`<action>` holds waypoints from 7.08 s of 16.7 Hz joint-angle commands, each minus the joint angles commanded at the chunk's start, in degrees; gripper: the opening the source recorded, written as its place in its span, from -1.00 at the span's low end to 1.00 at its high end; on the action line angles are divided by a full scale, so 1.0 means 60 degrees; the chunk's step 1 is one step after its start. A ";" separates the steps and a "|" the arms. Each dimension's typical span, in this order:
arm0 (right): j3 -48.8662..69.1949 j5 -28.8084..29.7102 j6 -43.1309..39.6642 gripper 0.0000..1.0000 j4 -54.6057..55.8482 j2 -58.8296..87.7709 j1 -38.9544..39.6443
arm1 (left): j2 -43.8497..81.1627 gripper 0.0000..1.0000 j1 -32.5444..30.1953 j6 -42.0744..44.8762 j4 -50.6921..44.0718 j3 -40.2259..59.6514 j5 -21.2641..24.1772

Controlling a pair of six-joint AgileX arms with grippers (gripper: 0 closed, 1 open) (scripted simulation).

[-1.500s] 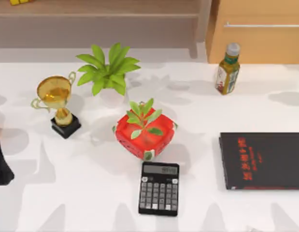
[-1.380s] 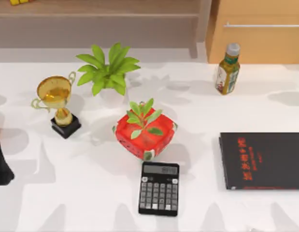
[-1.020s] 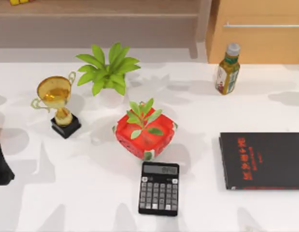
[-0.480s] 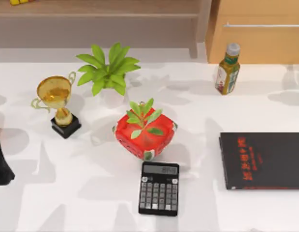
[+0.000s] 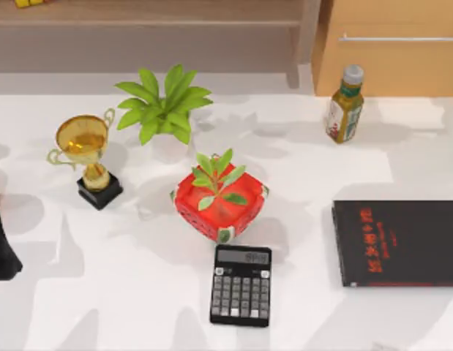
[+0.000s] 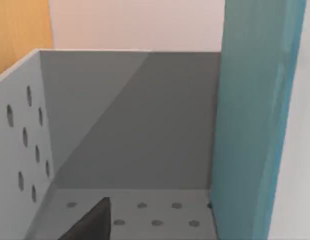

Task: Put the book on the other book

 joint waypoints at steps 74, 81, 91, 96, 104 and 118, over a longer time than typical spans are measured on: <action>-0.6510 0.5494 1.1569 -1.00 -0.1105 -0.5663 0.5292 | 0.0000 1.00 0.0000 0.0000 0.0000 0.0000 0.0000; -1.0086 0.8581 1.7674 -1.00 -0.2458 -0.6781 1.0125 | 0.0000 1.00 0.0000 0.0000 0.0000 0.0000 0.0000; -1.0910 0.9956 1.9254 -1.00 -0.2939 -0.7577 1.1065 | 0.0000 1.00 0.0000 0.0000 0.0000 0.0000 0.0000; -1.0934 0.9860 1.9159 -1.00 -0.2662 -0.7343 1.0960 | 0.0000 1.00 0.0000 0.0000 0.0000 0.0000 0.0000; -1.0942 0.9823 1.9116 -0.55 -0.2552 -0.7258 1.0915 | 0.0000 1.00 0.0000 0.0000 0.0000 0.0000 0.0000; -1.0942 0.9823 1.9116 1.00 -0.2552 -0.7258 1.0915 | 0.0000 1.00 0.0000 0.0000 0.0000 0.0000 0.0000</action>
